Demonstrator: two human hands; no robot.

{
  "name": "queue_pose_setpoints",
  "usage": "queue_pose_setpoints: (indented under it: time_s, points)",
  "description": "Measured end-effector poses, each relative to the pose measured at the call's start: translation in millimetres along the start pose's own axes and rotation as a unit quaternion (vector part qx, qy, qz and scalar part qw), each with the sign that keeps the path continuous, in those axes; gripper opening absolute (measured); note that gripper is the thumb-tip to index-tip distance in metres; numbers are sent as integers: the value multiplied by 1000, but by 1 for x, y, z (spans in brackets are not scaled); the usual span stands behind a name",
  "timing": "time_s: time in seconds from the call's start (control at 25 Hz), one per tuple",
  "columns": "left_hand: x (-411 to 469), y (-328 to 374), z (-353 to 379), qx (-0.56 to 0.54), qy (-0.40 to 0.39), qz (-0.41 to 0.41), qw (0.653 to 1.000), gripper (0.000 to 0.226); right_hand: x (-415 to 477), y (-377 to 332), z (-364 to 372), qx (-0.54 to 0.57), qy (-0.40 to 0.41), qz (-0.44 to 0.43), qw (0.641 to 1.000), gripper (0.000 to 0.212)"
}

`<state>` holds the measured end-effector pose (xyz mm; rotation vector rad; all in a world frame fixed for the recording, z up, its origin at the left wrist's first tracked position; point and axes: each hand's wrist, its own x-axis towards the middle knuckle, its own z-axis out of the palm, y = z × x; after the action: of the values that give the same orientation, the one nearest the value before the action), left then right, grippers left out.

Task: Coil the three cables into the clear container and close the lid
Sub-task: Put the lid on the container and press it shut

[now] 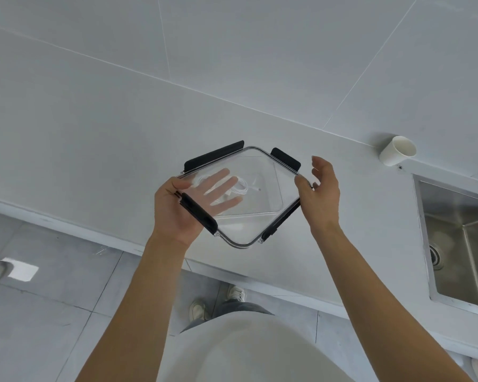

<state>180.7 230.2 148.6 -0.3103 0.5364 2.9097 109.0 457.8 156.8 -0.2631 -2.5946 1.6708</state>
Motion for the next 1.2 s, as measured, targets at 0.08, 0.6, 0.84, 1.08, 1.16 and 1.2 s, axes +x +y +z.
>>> queue_pose_setpoints:
  time_s: [0.08, 0.6, 0.84, 1.08, 1.16, 1.2]
  points:
    - [7, -2, -1, 16, 1, -6, 1000, 24, 17, 1, -5, -20, -47, 36, 998, 55]
    - [55, -31, 11, 59, 185, 0, 981, 37, 70, 54, -15, 1, -75, 96, 993, 35]
    - [74, -26, 3, 225, 360, 88, 901, 10, 64, 65, -1, 33, -36, 102, 994, 38]
    - [88, -7, -33, 446, 356, 75, 818, 12, 57, 63, 21, 22, 4, 128, 992, 37]
    - [92, 3, -45, 483, 339, 68, 805, 23, 53, 62, 30, 14, 17, 134, 991, 37]
    - [94, 9, -49, 497, 336, 69, 797, 26, 51, 61, 36, 14, 23, 137, 990, 37]
